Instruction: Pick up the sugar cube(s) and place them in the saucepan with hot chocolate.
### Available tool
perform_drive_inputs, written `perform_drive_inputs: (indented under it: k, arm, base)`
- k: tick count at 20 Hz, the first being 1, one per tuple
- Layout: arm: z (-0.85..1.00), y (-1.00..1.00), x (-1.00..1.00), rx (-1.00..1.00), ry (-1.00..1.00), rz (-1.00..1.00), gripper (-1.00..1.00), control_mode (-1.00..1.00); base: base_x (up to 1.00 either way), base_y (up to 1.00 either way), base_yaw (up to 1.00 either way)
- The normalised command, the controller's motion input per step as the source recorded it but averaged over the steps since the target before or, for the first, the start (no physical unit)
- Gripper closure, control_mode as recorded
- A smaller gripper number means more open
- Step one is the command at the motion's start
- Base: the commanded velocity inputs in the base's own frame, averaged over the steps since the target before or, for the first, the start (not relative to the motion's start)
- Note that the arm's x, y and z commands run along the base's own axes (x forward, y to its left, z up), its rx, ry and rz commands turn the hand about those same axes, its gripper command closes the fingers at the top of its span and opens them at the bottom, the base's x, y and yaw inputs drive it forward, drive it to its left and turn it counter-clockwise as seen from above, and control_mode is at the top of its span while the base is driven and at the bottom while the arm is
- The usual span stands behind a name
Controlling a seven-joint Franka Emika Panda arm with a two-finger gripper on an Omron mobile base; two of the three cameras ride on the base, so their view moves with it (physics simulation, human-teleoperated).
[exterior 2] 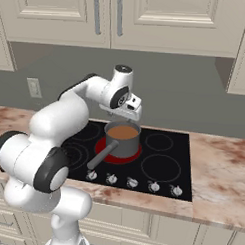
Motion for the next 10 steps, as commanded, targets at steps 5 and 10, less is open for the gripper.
perform_drive_inputs:
  k: [5,10]
  arm:
    - [0.17,-0.28,0.00,0.06,-0.05,0.00,-1.00,-1.00]
    - [0.13,-0.20,-0.02,0.06,-0.03,0.00,-1.00,-1.00]
  base:
    - [0.00,0.00,0.00]
    - [0.00,0.00,0.00]
